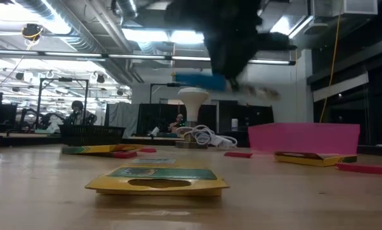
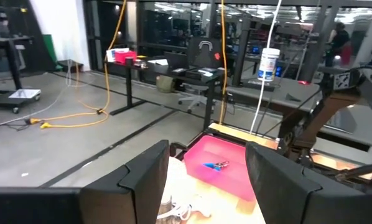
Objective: Pick & Place School Supplies
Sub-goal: Put the blue puncher into the pink bin
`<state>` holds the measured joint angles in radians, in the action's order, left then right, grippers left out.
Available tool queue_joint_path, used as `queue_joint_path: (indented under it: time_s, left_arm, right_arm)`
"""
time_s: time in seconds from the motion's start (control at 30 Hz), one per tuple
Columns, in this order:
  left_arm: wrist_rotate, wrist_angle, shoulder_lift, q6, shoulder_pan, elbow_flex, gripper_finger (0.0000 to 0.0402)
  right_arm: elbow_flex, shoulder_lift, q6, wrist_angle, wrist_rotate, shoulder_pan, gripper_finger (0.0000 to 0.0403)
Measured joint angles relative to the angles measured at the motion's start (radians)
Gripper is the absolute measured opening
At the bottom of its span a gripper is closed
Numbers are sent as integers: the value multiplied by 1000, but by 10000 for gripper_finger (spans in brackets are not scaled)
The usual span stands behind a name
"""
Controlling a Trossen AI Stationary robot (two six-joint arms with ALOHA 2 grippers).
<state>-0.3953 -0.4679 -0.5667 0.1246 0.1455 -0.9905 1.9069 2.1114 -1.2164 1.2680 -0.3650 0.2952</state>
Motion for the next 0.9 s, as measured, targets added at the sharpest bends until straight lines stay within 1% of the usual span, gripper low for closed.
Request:
queue_joint_path:
  time_s: [0.03,0.1,0.17,0.23,0.3,0.33,0.4,0.43,0.5,0.63,0.83,0.9]
  left_arm:
    - [-8,0,-1,1,0,0,210]
    - [-22,0,-2,4,0,0,210]
    - [-37,0,-2,9,0,0,210]
    - [-53,0,-2,11,0,0,210]
    - [-68,0,-3,20,0,0,210]
    - [-77,0,-3,28,0,0,210]
    - [-99,1,-2,36,0,0,210]
    - [-109,0,-3,41,0,0,210]
    - [-133,1,-2,45,0,0,210]
    - [-187,1,-4,45,0,0,210]
    - [-262,6,-10,30,0,0,210]
    - [-281,7,-15,30,0,0,210]
  right_arm:
    - [42,-1,84,45,-42,-18,43]
    - [109,-2,312,128,-113,-62,43]
    - [161,-1,535,222,-148,-119,43]
    - [189,-4,693,307,-142,-189,43]
    - [169,-31,833,291,-101,-257,43]
    - [149,-58,889,286,-82,-289,43]
    - [115,-111,944,307,-73,-345,43]
    - [82,-148,964,301,-61,-380,43]
    - [-2,-218,1008,290,1,-453,43]
    - [-188,-376,1066,270,66,-594,43]
    - [-518,-590,1270,17,286,-731,43]
    - [-608,-625,1328,-28,322,-756,43]
